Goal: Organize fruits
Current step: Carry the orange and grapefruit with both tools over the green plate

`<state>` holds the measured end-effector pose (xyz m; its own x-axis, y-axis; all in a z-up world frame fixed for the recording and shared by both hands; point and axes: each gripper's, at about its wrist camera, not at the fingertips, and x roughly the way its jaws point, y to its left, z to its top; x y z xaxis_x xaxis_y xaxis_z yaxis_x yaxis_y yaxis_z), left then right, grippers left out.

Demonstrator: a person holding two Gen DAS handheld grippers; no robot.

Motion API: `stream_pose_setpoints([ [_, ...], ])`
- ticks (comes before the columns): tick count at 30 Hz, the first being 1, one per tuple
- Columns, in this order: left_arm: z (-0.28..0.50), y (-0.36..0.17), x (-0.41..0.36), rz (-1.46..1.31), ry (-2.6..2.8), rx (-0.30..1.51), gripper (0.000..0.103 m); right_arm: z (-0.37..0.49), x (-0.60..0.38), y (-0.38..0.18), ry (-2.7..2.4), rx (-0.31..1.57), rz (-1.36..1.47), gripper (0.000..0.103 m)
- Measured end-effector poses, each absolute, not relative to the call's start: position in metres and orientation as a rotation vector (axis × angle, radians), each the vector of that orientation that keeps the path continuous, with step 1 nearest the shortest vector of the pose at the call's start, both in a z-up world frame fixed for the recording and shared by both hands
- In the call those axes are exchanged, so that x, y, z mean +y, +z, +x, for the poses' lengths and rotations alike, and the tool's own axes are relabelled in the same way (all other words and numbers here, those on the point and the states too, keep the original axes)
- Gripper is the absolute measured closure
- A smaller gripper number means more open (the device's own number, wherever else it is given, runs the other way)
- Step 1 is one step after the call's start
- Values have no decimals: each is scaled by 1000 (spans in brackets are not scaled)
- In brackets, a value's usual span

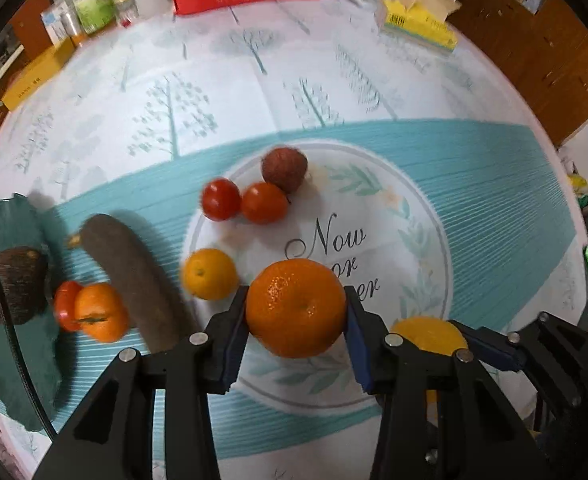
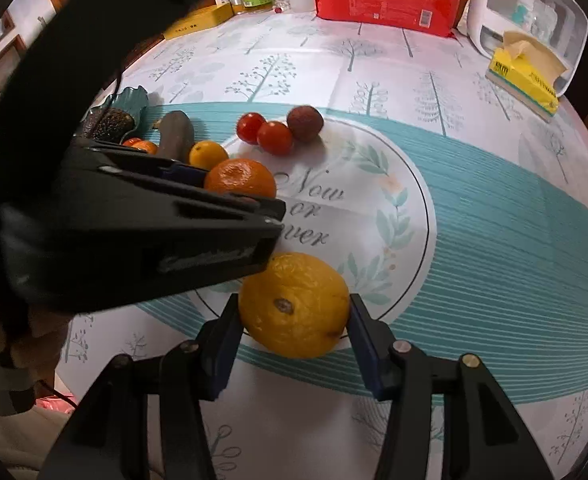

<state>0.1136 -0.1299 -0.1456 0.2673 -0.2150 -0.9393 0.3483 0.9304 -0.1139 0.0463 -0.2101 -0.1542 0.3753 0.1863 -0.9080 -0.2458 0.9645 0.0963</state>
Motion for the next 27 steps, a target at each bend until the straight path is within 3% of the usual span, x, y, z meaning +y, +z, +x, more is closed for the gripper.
stream_pose_setpoints([
  [14, 98, -59, -2, 26, -197, 1040, 61, 46, -140, -85, 410, 1018, -159, 52],
  [27, 92, -79, 158, -119, 174, 1074, 61, 109, -32, -72, 608, 1011, -196, 52],
])
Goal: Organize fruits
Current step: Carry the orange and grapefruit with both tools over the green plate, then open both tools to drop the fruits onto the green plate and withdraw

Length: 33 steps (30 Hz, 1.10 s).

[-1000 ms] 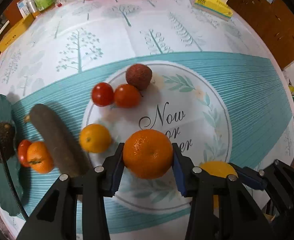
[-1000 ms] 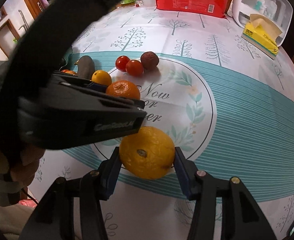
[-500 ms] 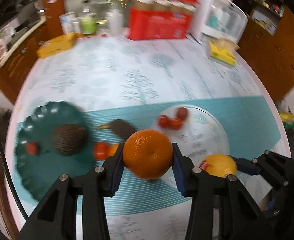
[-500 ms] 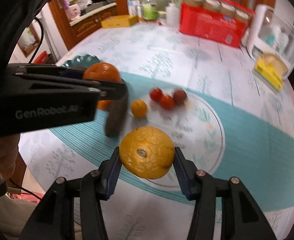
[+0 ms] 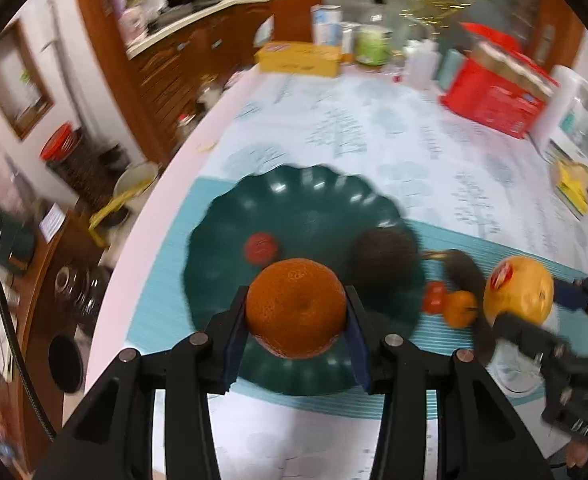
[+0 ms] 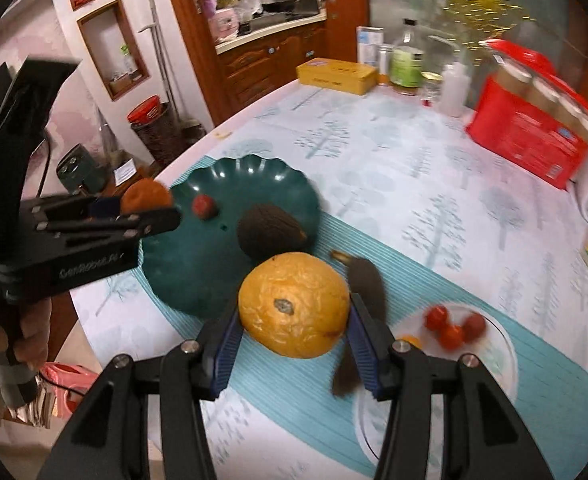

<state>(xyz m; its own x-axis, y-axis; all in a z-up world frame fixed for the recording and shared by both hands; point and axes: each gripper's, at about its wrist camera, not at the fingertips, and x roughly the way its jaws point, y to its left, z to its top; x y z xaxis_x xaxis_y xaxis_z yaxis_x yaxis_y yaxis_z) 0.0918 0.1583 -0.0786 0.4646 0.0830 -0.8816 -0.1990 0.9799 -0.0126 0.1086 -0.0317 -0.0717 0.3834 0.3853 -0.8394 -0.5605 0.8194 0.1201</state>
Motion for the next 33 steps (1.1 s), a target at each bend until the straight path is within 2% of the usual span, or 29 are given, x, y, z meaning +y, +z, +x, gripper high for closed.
stream_pose_setpoints([
  [11, 102, -139, 178, -191, 229, 1192, 60, 177, 42, -94, 611, 1043, -241, 52],
  [21, 128, -175, 178, -229, 265, 1242, 59, 232, 93, -141, 624, 1092, -306, 52],
  [23, 131, -176, 176, -230, 264, 1246, 49, 234, 100, -155, 636, 1120, -344, 50],
  [25, 129, -174, 175, -228, 259, 1239, 17, 232, 105, -164, 648, 1127, -384, 49],
  [27, 127, -168, 173, -232, 250, 1221, 11, 226, 109, -163, 660, 1087, -434, 48],
  [33, 123, -161, 176, -257, 267, 1218, 5, 211, 114, -149, 727, 1027, -449, 40],
])
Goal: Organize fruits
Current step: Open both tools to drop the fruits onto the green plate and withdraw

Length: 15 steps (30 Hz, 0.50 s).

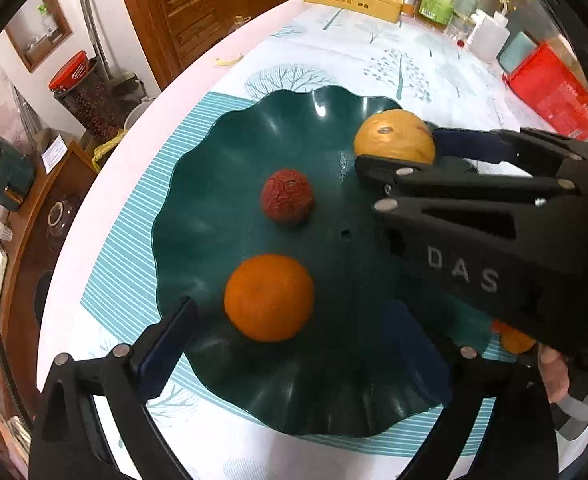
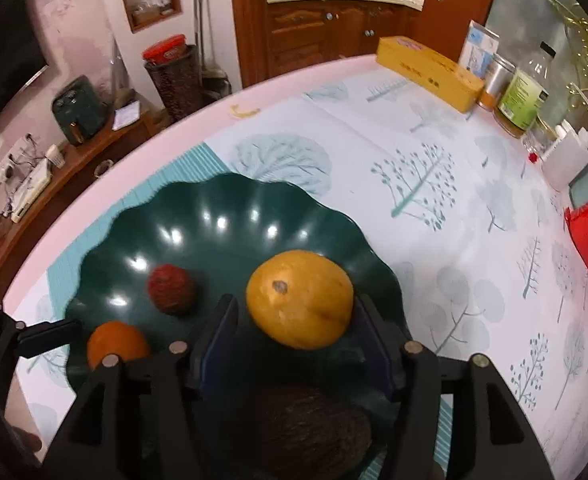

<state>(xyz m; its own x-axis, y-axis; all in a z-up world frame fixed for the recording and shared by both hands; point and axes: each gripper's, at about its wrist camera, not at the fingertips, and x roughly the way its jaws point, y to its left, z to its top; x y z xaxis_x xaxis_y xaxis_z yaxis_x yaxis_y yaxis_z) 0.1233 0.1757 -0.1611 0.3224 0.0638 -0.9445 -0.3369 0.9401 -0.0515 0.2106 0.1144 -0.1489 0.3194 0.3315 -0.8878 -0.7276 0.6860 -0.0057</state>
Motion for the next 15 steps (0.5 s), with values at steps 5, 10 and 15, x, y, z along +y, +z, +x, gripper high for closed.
stream_pose_setpoints([
  [5, 118, -147, 176, -257, 281, 1187, 1, 204, 109, -135, 749, 993, -428, 38],
  [10, 111, -131, 172, -250, 276, 1161, 1, 198, 97, -117, 725, 958, -401, 38],
  [15, 105, -113, 161, -226, 248, 1142, 1, 184, 73, -98, 702, 931, -367, 38],
])
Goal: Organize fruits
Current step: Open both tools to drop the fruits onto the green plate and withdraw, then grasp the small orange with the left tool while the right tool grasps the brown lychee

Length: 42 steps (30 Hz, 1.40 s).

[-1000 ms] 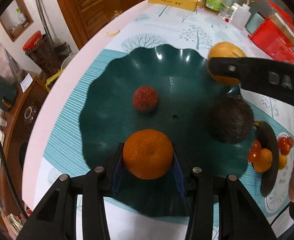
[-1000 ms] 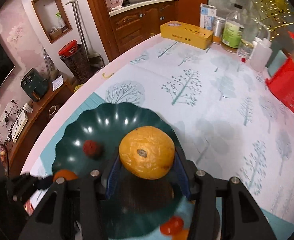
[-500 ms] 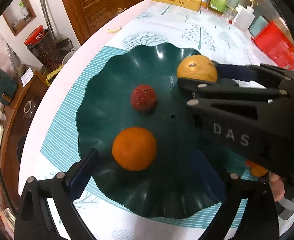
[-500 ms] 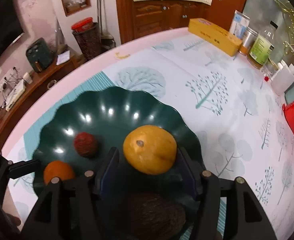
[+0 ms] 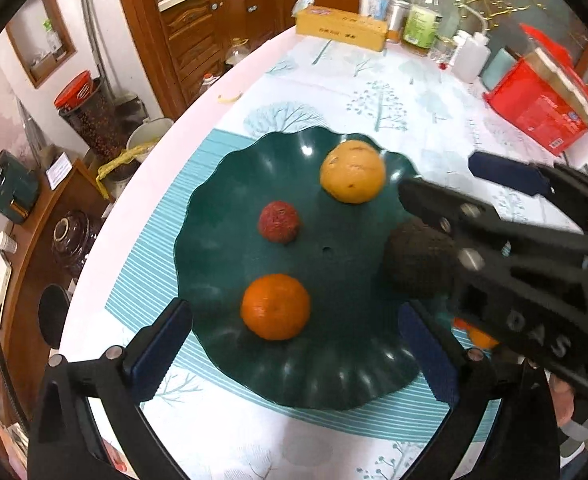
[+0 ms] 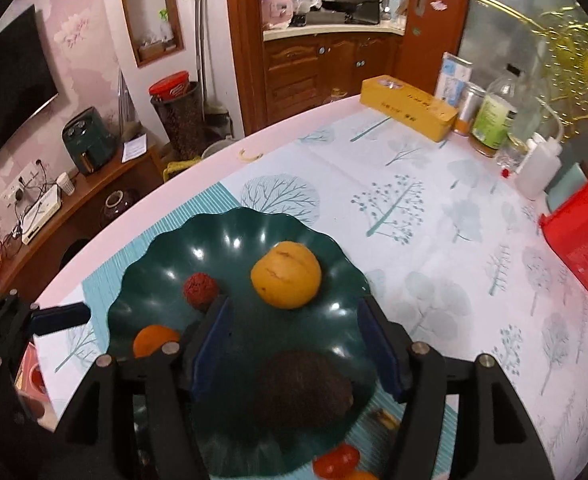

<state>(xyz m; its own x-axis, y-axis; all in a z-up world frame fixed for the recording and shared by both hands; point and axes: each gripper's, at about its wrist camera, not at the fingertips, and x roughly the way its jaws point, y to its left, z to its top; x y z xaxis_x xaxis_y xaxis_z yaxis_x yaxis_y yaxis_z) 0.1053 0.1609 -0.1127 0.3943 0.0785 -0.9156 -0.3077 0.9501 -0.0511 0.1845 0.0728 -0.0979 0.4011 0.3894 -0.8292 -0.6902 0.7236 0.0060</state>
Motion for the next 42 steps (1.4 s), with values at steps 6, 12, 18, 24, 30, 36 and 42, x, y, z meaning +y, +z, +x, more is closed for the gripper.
stream_pose_setpoints([
  [6, 96, -91, 138, -164, 167, 1122, 1, 161, 26, -78, 632, 907, -318, 38],
  [12, 83, -74, 107, -82, 61, 1089, 1, 126, -40, -61, 504, 900, -249, 38],
  [18, 75, -56, 82, -41, -44, 1053, 1, 90, -100, -42, 362, 875, -156, 37],
  [24, 74, -23, 60, -25, -122, 981, 1, 54, -156, -22, 227, 840, -61, 37],
  [30, 73, -2, 38, -8, -193, 932, 1, 33, -191, -12, 152, 821, -11, 37],
  [36, 87, -8, 13, 22, -164, 927, 7, 28, -205, -10, 76, 801, -42, 38],
  [42, 108, -45, -15, 56, -228, 1041, 25, 41, -217, -26, 74, 832, -27, 38],
])
